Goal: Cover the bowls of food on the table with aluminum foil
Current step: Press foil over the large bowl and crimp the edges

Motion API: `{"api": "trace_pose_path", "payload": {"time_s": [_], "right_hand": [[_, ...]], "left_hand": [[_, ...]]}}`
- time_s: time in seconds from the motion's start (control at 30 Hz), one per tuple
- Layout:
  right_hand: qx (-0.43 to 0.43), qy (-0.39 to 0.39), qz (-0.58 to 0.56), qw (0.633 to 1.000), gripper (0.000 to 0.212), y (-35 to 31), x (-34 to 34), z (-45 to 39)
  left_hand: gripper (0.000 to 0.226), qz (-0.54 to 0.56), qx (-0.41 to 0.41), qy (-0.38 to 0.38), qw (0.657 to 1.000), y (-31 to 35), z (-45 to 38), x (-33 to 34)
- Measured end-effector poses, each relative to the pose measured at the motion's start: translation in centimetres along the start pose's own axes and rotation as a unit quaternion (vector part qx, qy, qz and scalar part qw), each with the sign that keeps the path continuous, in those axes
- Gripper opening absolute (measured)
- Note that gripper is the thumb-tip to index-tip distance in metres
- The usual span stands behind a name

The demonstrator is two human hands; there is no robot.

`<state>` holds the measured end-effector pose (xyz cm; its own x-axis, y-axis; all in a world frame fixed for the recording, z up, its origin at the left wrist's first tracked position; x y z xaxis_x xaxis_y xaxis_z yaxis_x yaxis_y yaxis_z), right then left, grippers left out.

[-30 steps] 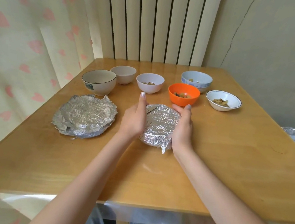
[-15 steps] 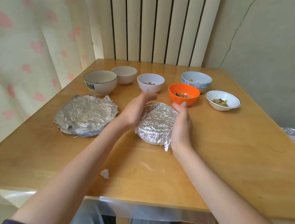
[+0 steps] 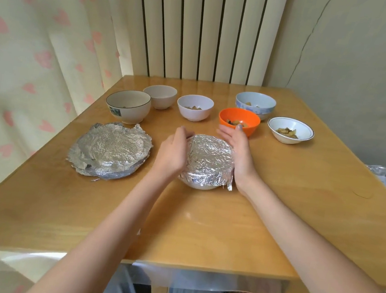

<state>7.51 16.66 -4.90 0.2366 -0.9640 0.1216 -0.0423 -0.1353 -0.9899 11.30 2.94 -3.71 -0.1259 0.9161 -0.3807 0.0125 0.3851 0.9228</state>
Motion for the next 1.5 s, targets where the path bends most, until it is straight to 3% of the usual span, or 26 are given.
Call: {"api": "trace_pose_path", "payload": {"time_s": [0.13, 0.2, 0.27, 0.37, 0.63, 0.77, 0.87, 0.93, 1.03, 1.2, 1.3, 1.5], "right_hand": [[-0.001, 0.183, -0.08, 0.98, 0.048, 1.0, -0.9, 1.6], [0.04, 0.177, -0.098, 0.978, 0.05, 1.5, 0.7, 2.3], [0.062, 0.177, -0.077, 0.979, 0.065, 2.1, 2.3, 2.6], [0.058, 0.192, -0.089, 0.976, 0.063, 2.1, 2.6, 2.2], [0.065, 0.084, -0.12, 0.987, 0.059, 1.2, 1.1, 0.5], [0.069, 0.067, -0.132, 0.987, 0.066, 0.9, 1.2, 0.9], [0.087, 0.045, -0.109, 0.989, 0.071, 0.3, 0.9, 1.2], [0.07, 0.093, -0.076, 0.99, 0.068, 0.0, -0.2, 1.3], [0.035, 0.221, -0.097, 0.97, 0.055, 0.7, -0.9, 2.4], [0.031, 0.252, -0.124, 0.959, 0.066, 1.4, 4.9, 4.2], [0.015, 0.296, -0.137, 0.945, 0.058, 0.7, 4.9, 3.5], [0.048, 0.198, -0.202, 0.958, 0.056, 1.4, 3.0, 0.9]], "left_hand": [[0.073, 0.001, 0.045, -0.009, 0.999, 0.1, -0.6, -2.1], [0.065, 0.092, 0.018, -0.073, 0.993, 0.0, -1.0, -1.7], [0.058, 0.161, -0.019, -0.101, 0.982, -0.2, -1.0, -0.8], [0.059, 0.189, -0.053, -0.081, 0.977, -1.0, -1.7, -0.2], [0.069, 0.171, -0.093, 0.091, 0.977, -0.8, 0.2, 0.7], [0.046, 0.211, -0.103, 0.126, 0.964, -0.4, 0.9, 1.1], [0.069, 0.223, -0.099, 0.092, 0.965, -0.8, 0.6, 0.8], [0.078, 0.219, -0.09, 0.076, 0.969, -1.2, 0.3, -0.2], [0.061, 0.254, -0.035, 0.059, 0.965, -0.8, -0.3, -1.5], [0.064, 0.333, -0.047, -0.027, 0.942, -0.5, -0.7, -0.1], [0.06, 0.332, -0.063, 0.019, 0.941, -1.0, -0.9, 0.4], [0.052, 0.261, -0.09, 0.176, 0.945, -1.1, -0.2, 1.8]]}}
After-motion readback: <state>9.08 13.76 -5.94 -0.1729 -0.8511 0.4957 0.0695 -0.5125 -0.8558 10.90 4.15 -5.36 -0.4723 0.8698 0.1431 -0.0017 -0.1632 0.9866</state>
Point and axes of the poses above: each hand's wrist, its own z-axis away from the middle knuckle, its own x-axis out of the palm, y = z × x, the point moved 2 cm from there along -z, towards the middle knuckle, and after that the axes turned 10 degrees about -y, right-handed, at the moved point
